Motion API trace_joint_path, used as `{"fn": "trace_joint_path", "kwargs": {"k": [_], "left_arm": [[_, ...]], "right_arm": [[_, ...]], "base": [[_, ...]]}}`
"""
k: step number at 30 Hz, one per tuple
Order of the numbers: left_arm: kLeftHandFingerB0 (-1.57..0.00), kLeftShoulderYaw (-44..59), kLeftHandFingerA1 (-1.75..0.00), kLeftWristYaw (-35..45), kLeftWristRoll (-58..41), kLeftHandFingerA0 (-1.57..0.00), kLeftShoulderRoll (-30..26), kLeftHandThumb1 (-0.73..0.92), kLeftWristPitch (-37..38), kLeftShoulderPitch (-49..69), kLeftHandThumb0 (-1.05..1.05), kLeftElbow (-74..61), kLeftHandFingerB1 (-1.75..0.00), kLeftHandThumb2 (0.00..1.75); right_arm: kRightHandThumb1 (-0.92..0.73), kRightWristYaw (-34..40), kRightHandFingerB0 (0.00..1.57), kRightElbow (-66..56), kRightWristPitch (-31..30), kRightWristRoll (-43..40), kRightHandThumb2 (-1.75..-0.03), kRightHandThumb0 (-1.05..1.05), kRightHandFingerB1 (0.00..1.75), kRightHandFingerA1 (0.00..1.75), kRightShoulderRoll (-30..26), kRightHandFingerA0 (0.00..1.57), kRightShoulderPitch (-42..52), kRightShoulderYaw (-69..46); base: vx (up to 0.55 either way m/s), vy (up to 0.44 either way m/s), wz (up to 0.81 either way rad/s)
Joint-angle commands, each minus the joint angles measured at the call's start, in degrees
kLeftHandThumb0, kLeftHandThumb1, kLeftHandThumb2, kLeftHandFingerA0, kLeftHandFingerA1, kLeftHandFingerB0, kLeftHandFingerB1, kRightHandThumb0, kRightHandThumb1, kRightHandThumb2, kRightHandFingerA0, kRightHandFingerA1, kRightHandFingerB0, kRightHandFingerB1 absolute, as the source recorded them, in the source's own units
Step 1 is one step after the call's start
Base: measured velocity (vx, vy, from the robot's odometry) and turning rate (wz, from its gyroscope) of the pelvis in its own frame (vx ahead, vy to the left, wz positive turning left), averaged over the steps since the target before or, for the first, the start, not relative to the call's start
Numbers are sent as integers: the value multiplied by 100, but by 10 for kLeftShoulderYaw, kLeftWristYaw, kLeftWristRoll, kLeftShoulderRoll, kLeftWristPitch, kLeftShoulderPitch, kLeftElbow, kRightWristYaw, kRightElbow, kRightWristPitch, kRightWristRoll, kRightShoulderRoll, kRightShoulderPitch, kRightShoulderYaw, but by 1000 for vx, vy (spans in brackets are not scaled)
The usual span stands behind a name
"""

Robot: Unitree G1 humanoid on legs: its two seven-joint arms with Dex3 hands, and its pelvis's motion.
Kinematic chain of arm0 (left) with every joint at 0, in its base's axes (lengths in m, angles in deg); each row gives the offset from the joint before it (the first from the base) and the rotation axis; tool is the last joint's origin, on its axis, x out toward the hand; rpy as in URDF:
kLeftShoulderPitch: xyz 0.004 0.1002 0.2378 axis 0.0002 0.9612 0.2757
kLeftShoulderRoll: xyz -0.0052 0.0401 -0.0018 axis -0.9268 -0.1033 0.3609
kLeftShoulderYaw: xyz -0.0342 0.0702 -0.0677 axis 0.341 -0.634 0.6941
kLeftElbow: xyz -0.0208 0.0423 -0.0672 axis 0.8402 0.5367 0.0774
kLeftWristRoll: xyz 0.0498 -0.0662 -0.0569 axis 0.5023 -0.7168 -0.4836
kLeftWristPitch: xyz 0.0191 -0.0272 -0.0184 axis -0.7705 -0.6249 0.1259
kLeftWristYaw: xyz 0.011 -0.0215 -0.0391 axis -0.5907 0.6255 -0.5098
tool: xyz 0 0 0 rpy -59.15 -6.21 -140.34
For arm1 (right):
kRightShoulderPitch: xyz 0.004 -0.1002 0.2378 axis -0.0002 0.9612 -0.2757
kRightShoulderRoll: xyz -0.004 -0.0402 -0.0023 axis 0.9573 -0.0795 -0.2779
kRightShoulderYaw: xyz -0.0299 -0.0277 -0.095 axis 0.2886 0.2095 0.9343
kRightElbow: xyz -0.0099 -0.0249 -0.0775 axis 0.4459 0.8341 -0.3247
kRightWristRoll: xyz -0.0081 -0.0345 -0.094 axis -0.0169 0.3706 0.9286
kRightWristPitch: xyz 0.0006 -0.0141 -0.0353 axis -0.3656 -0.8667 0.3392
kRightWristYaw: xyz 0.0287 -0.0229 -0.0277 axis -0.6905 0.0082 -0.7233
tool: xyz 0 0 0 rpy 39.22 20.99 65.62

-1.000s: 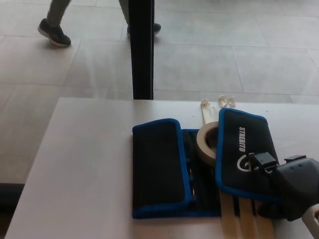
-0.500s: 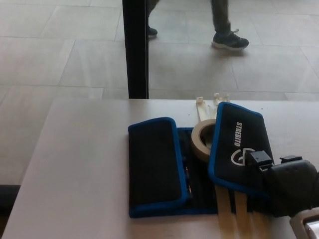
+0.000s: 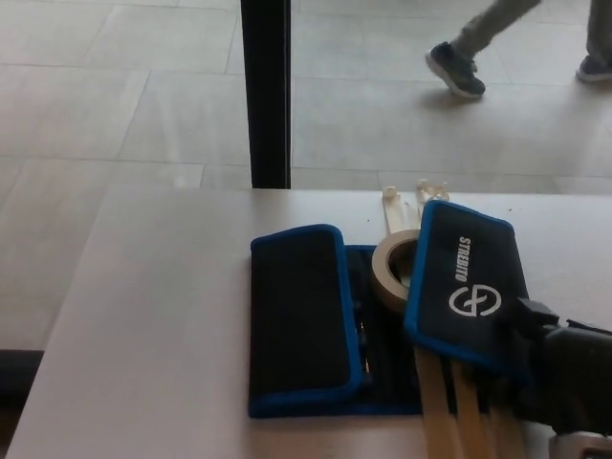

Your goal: The robot uses its right hand to open a black folded toolkit cover kept in the middle of the desk

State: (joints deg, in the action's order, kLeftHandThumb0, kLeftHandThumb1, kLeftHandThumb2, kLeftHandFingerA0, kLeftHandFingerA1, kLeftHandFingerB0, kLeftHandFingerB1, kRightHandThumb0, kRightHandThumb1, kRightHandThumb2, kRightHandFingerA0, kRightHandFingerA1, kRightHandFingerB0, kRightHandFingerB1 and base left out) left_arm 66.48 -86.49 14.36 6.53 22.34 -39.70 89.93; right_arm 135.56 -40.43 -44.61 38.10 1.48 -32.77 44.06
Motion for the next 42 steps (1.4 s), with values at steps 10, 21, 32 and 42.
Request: {"fn": "trace_joint_path", "kwargs": {"k": [10,21,32,42], "left_arm": [[0,-1,-113,0,1,-69,-10,27,-11,-2,-75,5,-77,131],[0,-3,-103,14,1,-53,-18,35,-8,1,-72,5,-75,135],[-15,14,-90,10,-14,-39,-18,28,-7,20,-60,6,-79,126],[-27,17,-112,9,-14,-65,-18,34,-3,26,-99,14,-93,146]], "right_arm": [[-69,119,95,-71,147,-153,-74,-33,72,117,96,125,16,-223],[-63,60,91,-160,154,-493,-87,-18,75,127,193,109,-81,-439],[-69,44,67,-41,-7,-612,-69,-26,89,124,36,71,-201,-646],[-68,-56,77,121,4,-374,-60,-25,52,75,-106,86,4,-574]], "base": [[0,0,0],[0,0,0],[0,0,0],[0,0,3]]}}
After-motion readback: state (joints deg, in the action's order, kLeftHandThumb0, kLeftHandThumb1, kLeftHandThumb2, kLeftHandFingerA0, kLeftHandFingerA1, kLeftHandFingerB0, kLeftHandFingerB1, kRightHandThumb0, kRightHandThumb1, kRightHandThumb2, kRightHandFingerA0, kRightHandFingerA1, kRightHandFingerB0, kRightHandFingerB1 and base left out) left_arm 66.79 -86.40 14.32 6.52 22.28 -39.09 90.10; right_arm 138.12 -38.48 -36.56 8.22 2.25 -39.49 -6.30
